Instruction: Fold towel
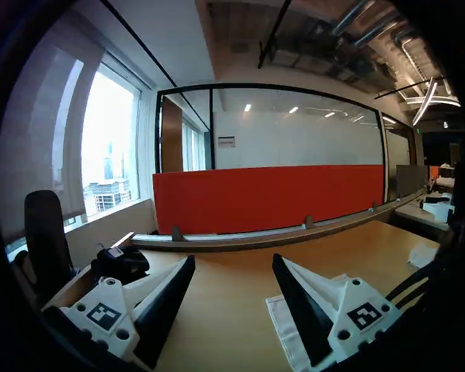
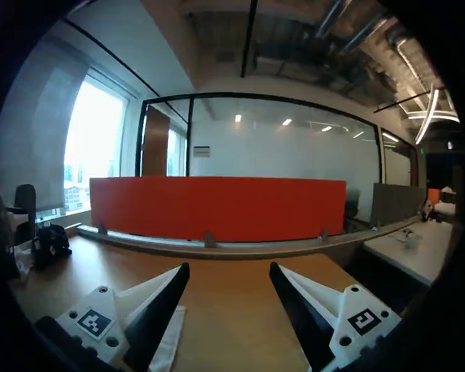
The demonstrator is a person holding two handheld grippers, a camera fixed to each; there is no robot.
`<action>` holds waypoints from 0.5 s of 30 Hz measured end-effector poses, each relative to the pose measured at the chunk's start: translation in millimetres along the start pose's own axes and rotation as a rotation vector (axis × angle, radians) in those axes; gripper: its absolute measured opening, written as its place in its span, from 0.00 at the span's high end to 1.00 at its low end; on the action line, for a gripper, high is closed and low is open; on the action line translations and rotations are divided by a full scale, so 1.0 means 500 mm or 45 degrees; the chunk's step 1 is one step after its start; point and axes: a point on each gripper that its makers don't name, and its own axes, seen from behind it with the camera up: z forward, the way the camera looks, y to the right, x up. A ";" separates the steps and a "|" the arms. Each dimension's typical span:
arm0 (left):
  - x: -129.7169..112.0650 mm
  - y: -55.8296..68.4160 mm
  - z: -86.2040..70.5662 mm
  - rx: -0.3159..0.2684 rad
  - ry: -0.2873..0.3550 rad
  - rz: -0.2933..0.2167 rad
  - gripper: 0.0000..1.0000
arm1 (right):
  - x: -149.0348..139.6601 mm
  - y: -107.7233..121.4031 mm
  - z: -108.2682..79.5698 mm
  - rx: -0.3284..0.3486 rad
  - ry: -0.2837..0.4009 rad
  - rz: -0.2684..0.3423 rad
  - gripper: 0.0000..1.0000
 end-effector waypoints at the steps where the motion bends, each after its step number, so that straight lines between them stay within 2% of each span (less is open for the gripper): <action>1: 0.003 0.002 0.001 -0.002 -0.003 -0.001 0.08 | 0.006 -0.002 0.000 0.003 -0.004 0.000 0.00; 8: 0.016 0.026 0.004 -0.047 -0.053 0.013 0.08 | 0.029 -0.026 -0.001 0.072 -0.055 -0.046 0.00; 15: 0.002 0.060 0.002 -0.125 -0.121 0.038 0.08 | 0.025 -0.051 0.000 0.179 -0.121 -0.110 0.00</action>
